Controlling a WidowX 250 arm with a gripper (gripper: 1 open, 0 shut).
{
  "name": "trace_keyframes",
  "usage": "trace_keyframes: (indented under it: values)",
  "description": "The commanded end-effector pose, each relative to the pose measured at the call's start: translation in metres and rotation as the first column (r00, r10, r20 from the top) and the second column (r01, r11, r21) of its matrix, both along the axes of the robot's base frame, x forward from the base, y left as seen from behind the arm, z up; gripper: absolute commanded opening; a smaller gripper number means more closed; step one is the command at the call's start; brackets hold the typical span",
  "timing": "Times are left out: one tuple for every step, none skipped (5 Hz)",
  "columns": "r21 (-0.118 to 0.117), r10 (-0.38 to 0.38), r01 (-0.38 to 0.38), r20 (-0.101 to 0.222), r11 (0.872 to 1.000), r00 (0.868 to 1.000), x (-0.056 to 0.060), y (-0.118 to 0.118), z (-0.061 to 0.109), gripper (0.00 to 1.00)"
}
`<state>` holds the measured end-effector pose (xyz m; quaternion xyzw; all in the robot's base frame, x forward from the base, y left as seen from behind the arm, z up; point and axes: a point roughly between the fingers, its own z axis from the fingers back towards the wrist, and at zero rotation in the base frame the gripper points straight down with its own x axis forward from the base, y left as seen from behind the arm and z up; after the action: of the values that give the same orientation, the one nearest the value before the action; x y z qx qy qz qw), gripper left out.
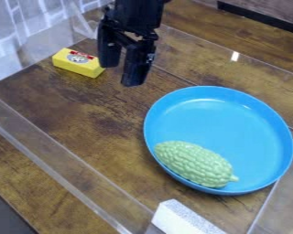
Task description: Put the yellow block in the blue tray
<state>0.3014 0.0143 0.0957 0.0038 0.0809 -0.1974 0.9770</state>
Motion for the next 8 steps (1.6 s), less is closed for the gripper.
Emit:
trace_keyframes:
  values:
    - [0.004, -0.061, 0.061, 0.052, 0.998, 0.997, 0.011, 0.008, 0.01, 1.0]
    - [0.003, -0.115, 0.115, 0.047, 0.993, 0.992, 0.014, 0.013, 0.006, 1.0]
    - [0.002, -0.158, 0.158, 0.043, 0.987, 0.987, 0.016, 0.018, 0.002, 1.0]
    - [0.0, -0.224, 0.224, 0.038, 0.975, 0.974, 0.018, 0.024, -0.002, 1.0]
    - [-0.001, -0.261, 0.262, 0.038, 0.965, 0.964, 0.019, 0.03, -0.005, 1.0]
    - [-0.001, -0.28, 0.28, 0.038, 0.96, 0.959, 0.02, 0.036, -0.008, 1.0]
    - [0.0, -0.299, 0.299, 0.037, 0.954, 0.953, 0.02, 0.042, -0.011, 1.0]
    - [0.004, -0.334, 0.334, 0.034, 0.943, 0.942, 0.022, 0.05, -0.014, 1.0]
